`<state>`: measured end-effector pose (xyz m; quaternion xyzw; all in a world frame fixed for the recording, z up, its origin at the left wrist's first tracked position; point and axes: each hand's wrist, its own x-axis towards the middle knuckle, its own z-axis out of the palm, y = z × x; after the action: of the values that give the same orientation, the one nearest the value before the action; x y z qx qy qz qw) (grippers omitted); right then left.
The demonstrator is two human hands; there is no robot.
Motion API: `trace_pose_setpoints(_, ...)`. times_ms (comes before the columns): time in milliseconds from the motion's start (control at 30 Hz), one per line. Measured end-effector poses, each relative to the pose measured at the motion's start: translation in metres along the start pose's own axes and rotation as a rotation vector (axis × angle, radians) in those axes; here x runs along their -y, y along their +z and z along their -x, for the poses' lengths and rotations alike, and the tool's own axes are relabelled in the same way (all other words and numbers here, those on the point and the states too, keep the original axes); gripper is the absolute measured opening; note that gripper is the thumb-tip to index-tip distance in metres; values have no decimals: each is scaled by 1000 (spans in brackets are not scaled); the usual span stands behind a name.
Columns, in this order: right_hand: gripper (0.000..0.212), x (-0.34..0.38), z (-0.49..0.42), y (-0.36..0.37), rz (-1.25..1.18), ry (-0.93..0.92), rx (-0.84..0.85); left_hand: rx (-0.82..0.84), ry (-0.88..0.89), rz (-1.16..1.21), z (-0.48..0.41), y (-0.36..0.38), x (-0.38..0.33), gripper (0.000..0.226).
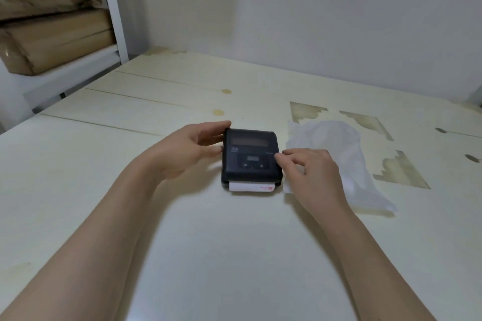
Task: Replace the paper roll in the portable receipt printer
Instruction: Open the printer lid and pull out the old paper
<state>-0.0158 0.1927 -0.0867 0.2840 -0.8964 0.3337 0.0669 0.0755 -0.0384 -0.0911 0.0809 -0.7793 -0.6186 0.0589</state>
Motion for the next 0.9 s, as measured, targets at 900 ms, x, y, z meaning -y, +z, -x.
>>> trace_pose_setpoints(900,39,21,-6,-1,-484,15,8,-326,-24,-91,-17,33,-2,86)
